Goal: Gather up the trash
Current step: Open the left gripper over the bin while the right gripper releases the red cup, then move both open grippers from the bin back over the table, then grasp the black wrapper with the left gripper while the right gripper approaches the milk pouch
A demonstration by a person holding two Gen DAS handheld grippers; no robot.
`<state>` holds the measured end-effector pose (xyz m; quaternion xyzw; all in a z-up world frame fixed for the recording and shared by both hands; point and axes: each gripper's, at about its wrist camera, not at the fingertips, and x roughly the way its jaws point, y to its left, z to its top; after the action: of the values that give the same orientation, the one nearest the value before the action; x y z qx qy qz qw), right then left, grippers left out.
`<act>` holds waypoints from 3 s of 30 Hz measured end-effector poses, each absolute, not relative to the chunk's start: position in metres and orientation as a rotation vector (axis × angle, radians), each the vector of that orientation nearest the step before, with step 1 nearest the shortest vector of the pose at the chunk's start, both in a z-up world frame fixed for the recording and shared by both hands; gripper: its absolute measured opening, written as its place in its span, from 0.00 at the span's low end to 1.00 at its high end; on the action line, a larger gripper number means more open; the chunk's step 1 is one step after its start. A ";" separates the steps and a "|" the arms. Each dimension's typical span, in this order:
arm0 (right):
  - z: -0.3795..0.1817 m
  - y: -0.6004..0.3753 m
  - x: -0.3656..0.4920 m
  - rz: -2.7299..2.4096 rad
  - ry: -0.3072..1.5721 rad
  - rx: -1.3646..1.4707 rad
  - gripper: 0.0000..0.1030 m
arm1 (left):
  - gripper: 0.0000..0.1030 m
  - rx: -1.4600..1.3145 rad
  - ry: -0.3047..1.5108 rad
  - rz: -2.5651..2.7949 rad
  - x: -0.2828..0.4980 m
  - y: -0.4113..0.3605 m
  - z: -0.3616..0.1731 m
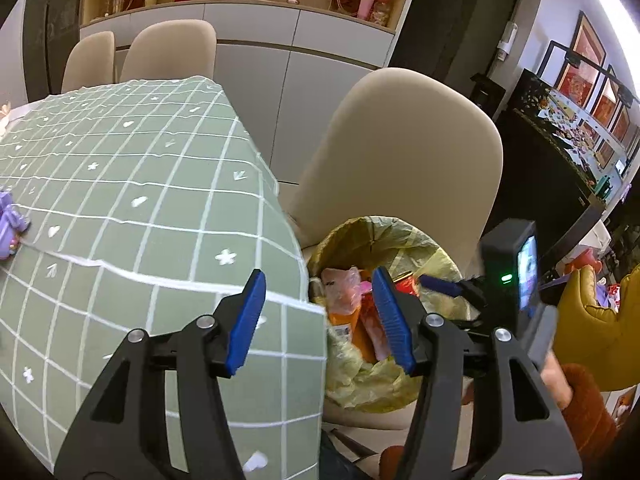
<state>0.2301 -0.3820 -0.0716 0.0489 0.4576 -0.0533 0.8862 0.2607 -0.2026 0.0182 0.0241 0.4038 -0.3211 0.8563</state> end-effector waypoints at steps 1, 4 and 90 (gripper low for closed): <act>-0.065 -0.377 0.227 -0.105 0.942 0.089 0.55 | 0.51 0.053 0.845 -0.671 0.259 -0.199 0.018; -0.043 -0.365 0.220 -0.082 0.891 0.077 0.55 | 0.51 0.062 0.822 -0.639 0.256 -0.173 0.022; 0.032 -0.016 0.204 0.544 0.603 -0.471 0.53 | 0.43 -0.272 0.803 -0.102 0.219 0.288 0.014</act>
<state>0.2040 -0.0155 0.0315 -0.2269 0.2905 0.2622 0.8918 0.2190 0.2884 0.0144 -0.1318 0.3893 -0.0497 0.9103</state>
